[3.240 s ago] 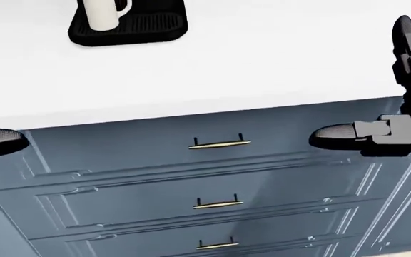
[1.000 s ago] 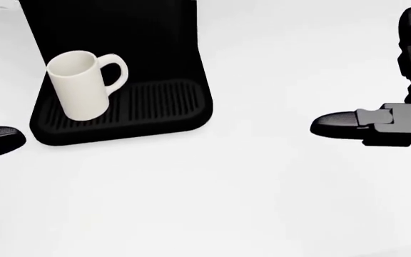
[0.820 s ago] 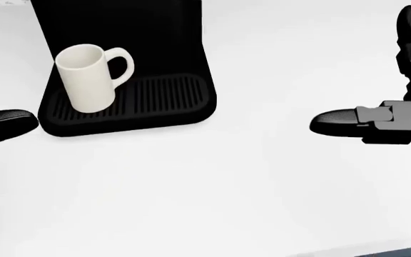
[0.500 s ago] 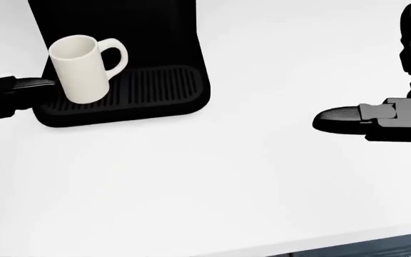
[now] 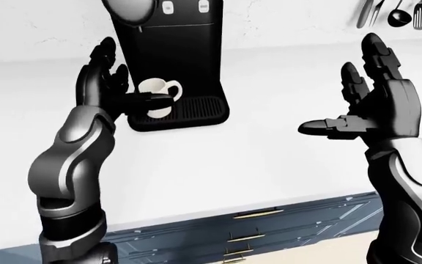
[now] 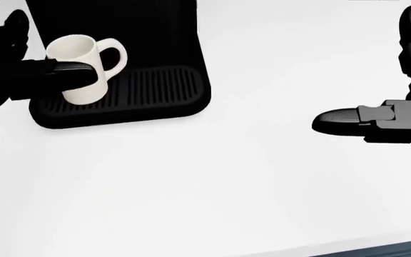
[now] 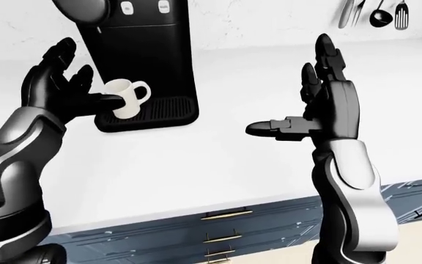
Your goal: Pick the mug from under the coffee machine dispenser and place it on the counter.
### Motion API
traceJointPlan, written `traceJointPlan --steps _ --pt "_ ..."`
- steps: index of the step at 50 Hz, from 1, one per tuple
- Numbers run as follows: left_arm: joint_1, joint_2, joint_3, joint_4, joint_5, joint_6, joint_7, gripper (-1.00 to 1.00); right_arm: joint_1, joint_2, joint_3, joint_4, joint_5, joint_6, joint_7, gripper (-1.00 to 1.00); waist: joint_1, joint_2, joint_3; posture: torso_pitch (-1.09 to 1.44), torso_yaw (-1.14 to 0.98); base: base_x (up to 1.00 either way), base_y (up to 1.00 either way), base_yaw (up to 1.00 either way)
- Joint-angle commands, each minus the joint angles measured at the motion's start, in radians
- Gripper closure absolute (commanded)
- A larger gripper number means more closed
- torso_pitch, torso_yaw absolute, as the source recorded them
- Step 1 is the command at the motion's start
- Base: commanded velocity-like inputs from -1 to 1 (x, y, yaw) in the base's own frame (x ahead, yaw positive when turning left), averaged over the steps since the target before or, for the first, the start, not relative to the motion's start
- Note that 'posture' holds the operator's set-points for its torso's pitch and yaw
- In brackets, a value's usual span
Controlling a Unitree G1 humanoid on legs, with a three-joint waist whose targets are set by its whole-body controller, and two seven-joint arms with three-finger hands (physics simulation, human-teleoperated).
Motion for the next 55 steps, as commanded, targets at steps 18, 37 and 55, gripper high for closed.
traceJointPlan --steps 18,37,55 --pt "0.004 -0.072 -0.025 -0.027 0.118 -0.09 0.017 -1.0 -0.026 -0.016 -0.013 -0.031 0.005 -0.025 -0.005 -1.0 0.002 -0.005 -0.028 0.0 0.0 0.0 0.0 0.0" --pt "-0.027 -0.112 -0.054 0.053 0.133 -0.149 0.037 -1.0 -0.022 -0.017 -0.015 -0.028 0.005 -0.032 -0.004 -1.0 0.003 -0.009 -0.025 0.0 0.0 0.0 0.0 0.0" --pt "-0.037 -0.107 -0.05 0.077 0.125 -0.168 0.056 -1.0 -0.024 -0.017 -0.015 -0.032 0.007 -0.028 -0.005 -1.0 0.004 -0.009 -0.025 0.0 0.0 0.0 0.0 0.0"
